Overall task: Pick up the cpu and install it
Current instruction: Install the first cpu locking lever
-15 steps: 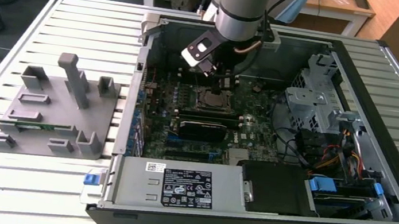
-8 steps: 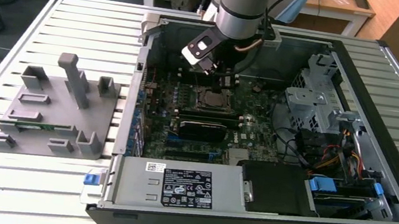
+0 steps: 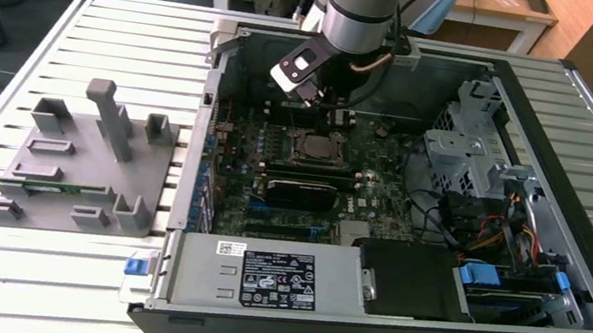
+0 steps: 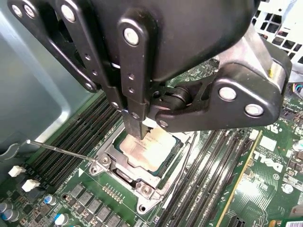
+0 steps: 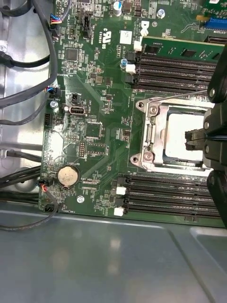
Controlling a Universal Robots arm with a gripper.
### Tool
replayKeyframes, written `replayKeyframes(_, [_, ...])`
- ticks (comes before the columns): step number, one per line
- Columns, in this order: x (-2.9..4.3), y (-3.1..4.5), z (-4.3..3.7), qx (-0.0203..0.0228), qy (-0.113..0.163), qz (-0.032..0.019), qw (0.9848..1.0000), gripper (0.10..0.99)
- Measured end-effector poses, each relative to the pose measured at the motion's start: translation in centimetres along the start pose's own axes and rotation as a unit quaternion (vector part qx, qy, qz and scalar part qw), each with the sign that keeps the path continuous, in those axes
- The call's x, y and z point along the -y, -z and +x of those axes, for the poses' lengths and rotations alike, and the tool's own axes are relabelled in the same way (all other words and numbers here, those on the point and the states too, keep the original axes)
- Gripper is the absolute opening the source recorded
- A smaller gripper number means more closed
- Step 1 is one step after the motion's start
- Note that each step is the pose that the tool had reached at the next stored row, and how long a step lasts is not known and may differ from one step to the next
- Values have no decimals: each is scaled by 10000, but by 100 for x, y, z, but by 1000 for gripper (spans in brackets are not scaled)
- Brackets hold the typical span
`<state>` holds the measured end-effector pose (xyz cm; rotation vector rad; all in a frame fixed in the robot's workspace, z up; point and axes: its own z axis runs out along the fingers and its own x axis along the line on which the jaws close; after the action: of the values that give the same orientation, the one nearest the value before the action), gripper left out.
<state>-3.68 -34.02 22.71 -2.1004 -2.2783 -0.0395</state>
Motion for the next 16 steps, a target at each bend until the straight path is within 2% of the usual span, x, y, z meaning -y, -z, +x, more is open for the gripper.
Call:
replayKeyframes(9, [-3, 142, 6, 6, 0, 1, 10000, 106])
replayKeyframes(16, [-1, 390, 19, 15, 0, 0, 10000, 106])
